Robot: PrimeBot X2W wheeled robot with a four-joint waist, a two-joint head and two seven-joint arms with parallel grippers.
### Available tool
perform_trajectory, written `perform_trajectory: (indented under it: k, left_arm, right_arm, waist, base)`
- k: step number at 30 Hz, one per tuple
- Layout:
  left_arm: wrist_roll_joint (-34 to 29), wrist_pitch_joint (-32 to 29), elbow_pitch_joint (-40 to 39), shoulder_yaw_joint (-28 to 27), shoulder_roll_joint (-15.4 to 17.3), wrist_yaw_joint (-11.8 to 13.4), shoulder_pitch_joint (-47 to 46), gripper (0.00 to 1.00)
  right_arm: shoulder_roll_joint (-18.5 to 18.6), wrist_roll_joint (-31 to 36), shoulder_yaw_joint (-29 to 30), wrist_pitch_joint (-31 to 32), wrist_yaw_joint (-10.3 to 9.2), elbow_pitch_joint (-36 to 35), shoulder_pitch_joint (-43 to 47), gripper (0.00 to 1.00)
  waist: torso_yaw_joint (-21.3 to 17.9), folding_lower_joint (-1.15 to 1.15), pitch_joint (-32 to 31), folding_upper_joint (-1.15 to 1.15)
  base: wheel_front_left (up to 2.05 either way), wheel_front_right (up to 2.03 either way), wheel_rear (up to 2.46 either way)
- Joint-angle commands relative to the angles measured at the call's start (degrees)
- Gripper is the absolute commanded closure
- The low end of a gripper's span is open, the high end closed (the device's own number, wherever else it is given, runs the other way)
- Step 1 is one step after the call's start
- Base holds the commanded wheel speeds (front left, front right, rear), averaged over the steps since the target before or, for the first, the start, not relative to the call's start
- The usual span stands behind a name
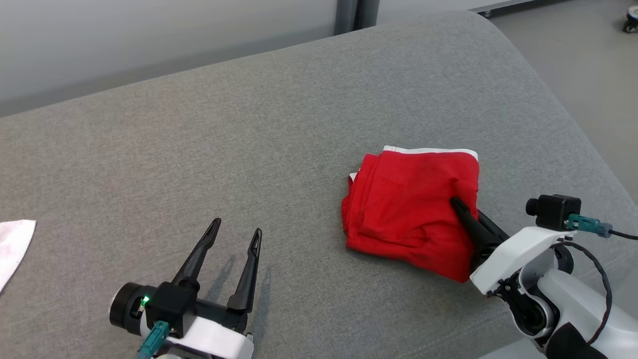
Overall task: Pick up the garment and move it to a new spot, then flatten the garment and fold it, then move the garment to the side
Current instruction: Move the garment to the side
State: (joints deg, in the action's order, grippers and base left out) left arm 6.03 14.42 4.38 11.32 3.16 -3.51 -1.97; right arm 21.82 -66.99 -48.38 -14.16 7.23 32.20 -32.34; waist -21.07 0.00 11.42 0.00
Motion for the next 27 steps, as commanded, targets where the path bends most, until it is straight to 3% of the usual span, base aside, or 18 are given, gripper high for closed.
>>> perform_trajectory:
  k: [1, 9, 19, 27]
  left_arm:
    - [-0.5, 0.6, -1.3, -1.7, 0.3, -0.2, -3.0, 0.0]
    - [-1.3, 0.6, -2.6, -0.7, 0.9, -0.7, -4.6, 0.0]
    - [-2.6, -1.2, -9.8, 0.6, 2.4, -1.0, -7.6, 0.0]
    - [-3.8, -3.7, -13.5, 1.9, 3.4, -1.2, -9.7, 0.0]
  right_arm:
    - [0.6, 0.8, 0.5, -0.8, 0.25, -1.2, 0.5, 1.0]
    - [0.9, 2.3, 3.9, -0.8, 0.25, -1.1, -3.7, 1.0]
    - [3.4, 2.7, 11.9, -0.8, 0.25, -0.6, -17.7, 1.0]
    - [5.6, 3.3, 21.7, -0.8, 0.25, 5.7, -26.7, 1.0]
  waist:
    - [-0.6, 0.0, 0.5, 0.0]
    - [0.8, 0.0, 3.7, 0.0]
    - [4.8, 0.0, 11.7, 0.0]
    - [7.6, 0.0, 18.3, 0.0]
  base:
    - [0.0, 0.0, 0.0]
    - [0.0, 0.0, 0.0]
    - [0.0, 0.0, 0.0]
    - [0.0, 0.0, 0.0]
